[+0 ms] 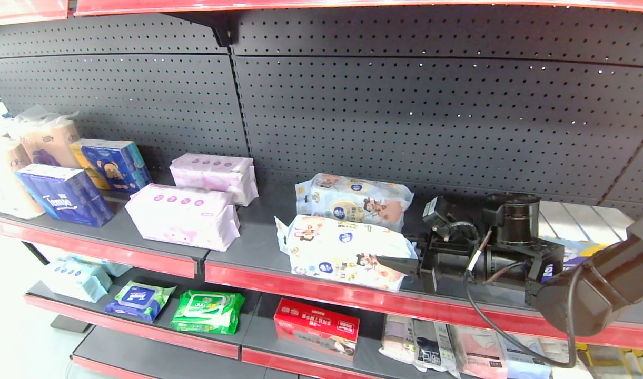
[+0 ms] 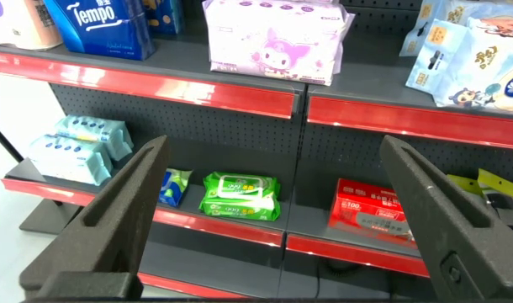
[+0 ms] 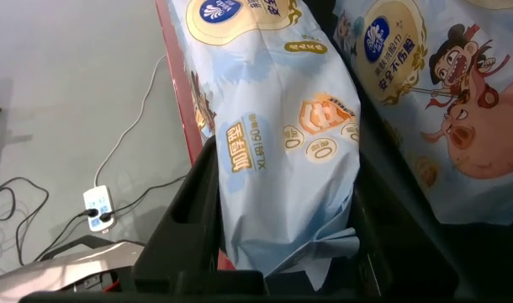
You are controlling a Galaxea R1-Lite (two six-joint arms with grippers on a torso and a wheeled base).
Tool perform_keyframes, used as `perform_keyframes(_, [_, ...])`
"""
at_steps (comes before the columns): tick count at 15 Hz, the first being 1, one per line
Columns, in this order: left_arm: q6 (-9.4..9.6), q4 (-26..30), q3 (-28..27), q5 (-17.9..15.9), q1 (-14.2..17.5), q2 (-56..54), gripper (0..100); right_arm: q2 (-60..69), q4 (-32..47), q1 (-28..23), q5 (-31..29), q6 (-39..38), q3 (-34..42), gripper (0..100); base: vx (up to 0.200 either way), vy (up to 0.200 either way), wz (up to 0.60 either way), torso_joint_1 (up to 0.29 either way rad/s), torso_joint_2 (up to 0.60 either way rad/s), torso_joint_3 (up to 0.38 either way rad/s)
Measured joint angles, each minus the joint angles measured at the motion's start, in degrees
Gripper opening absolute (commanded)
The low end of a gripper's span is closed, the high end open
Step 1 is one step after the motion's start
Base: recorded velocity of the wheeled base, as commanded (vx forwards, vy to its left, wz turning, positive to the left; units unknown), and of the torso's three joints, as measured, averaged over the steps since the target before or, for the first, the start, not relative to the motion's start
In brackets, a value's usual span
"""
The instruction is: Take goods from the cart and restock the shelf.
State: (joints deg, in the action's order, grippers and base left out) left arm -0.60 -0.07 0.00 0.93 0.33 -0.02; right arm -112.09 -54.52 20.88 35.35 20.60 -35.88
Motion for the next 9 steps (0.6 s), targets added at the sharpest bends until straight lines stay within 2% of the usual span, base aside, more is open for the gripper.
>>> perform_keyframes(1, [0.0, 0.0, 0.0, 0.0, 0.0, 0.0, 100, 0.0, 0.0, 0.0, 0.0, 0.0, 0.0, 100, 0.0, 0.0, 0.0, 0.0, 0.0, 0.0])
perform_keyframes(9, [0.0, 0.0, 0.0, 0.0, 0.0, 0.0, 100, 0.5, 0.1, -0.1, -0.1, -0.5, 0.4, 100, 0.0, 0.0, 0.0, 0.0, 0.0, 0.0])
